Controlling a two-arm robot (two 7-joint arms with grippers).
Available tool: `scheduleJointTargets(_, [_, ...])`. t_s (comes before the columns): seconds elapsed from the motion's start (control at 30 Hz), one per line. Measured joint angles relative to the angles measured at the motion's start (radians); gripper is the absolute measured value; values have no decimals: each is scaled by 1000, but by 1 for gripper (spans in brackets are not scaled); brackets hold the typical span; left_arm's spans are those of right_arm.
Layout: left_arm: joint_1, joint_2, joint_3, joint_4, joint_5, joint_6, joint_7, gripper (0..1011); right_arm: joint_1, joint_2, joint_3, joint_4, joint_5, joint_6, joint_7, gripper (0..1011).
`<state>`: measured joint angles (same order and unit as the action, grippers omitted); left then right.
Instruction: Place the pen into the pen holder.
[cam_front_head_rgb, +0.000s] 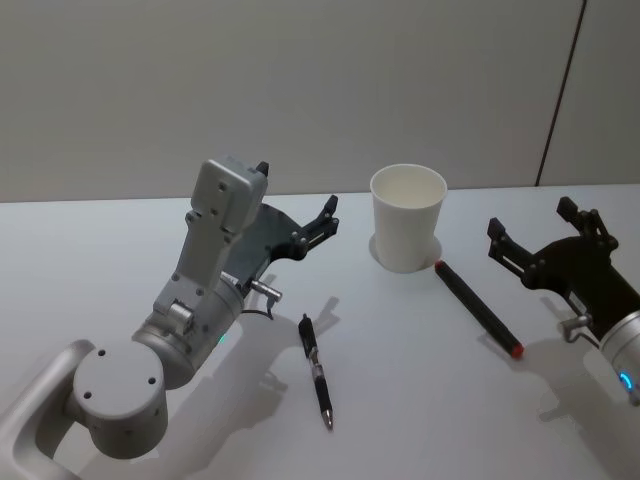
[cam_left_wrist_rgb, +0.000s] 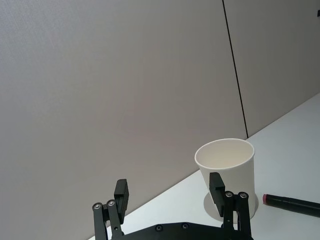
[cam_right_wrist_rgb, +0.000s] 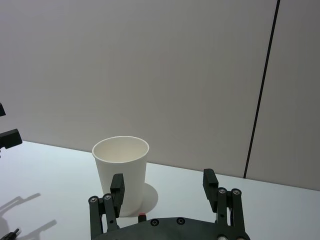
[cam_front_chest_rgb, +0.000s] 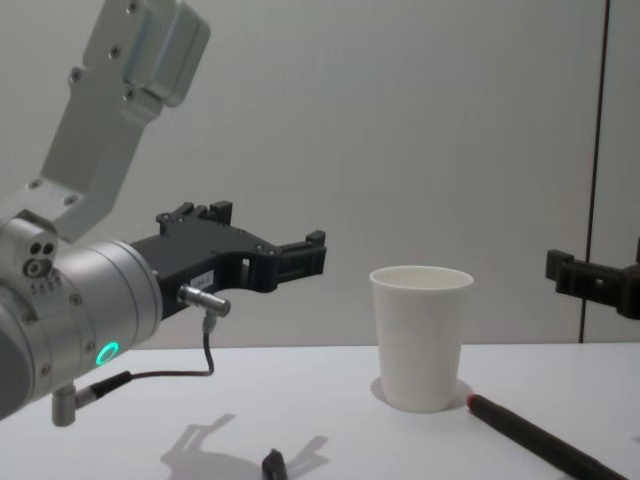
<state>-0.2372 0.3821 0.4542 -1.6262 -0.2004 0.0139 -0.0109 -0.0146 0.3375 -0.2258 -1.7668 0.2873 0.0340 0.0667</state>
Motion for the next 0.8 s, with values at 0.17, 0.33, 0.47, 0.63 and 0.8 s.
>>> scheduleJointTargets(0.17, [0,0,0,0,0,0,0,1001,0,0,0,0,0,0,0,1000])
scheduleJointTargets(0.33, [0,0,0,0,0,0,0,1001,0,0,0,0,0,0,0,1000])
scheduleJointTargets(0.47, [0,0,0,0,0,0,0,1001,0,0,0,0,0,0,0,1000])
scheduleJointTargets(0.63, [0,0,0,0,0,0,0,1001,1,0,0,0,-1,1,1,1001])
scheduleJointTargets(0.8, [0,0,0,0,0,0,0,1001,5,-1,-2,0,-15,10,12,1000])
